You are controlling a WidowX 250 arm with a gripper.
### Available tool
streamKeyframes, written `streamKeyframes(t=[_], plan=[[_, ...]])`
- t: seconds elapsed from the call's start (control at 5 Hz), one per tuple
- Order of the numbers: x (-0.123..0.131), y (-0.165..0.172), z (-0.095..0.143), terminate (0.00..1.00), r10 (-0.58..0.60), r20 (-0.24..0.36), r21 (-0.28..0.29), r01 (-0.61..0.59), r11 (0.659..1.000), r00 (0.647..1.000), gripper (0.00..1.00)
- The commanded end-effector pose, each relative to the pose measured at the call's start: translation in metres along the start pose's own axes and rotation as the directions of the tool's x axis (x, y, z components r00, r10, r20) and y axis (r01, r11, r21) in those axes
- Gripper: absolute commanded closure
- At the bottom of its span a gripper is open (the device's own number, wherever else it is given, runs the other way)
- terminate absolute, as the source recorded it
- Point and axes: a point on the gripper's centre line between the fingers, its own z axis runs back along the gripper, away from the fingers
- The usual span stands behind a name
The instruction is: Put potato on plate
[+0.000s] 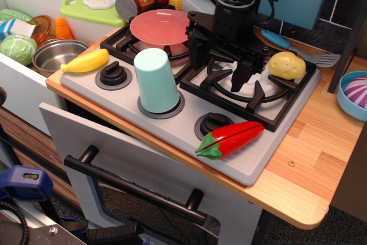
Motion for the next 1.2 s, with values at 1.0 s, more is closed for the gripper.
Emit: streamKeyframes(t=[1.0], plan=[[0.075, -0.058, 0.039, 0.00, -0.202, 0.202, -0.034, 0.213, 0.976, 0.958, 0.00]])
